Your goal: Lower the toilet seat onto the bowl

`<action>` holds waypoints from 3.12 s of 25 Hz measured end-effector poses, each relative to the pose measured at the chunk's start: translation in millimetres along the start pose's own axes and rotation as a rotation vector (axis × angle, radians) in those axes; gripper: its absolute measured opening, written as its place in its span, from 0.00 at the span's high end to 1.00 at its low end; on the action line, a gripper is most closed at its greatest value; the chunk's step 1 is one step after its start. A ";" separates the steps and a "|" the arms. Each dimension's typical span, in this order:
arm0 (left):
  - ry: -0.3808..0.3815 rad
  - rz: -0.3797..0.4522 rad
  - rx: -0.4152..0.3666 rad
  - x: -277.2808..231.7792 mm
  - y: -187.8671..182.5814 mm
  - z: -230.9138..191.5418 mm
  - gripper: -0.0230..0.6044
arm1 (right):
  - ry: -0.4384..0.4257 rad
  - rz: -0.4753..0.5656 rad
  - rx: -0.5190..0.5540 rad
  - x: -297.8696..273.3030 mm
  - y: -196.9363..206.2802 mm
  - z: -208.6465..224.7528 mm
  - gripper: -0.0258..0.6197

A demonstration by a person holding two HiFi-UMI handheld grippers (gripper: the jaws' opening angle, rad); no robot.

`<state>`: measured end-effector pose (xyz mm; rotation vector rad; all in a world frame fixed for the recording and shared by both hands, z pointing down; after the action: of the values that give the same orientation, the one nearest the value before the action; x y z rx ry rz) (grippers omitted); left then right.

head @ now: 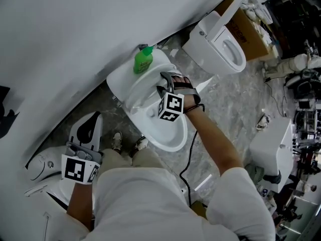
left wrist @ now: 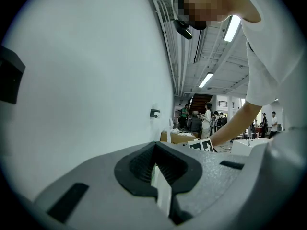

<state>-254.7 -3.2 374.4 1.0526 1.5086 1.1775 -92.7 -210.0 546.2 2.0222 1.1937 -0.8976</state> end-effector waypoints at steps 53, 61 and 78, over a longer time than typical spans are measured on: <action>0.484 -0.077 -0.064 -67.9 17.8 137.2 0.96 | 0.049 -0.230 -0.318 126.2 118.4 -149.3 0.63; 0.543 -0.103 -0.066 -81.5 28.1 161.2 0.96 | -0.032 -0.315 -0.298 135.8 154.9 -202.4 0.60; 0.581 -0.173 -0.083 -95.0 51.1 208.9 0.96 | -0.168 -0.381 -0.289 142.5 204.4 -283.8 0.55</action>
<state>-26.9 -45.6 414.7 0.5248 1.9251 1.4822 211.3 -2.3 630.5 1.4878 1.5421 -0.9849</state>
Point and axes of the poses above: the fingertips, and each gripper's own axes: x backward along the fingers, z to its right, y out of its underside, the point moved 3 cm from there along x, backward along the fingers, and after that the axes turned 1 degree about -x, right-handed, at the moved point
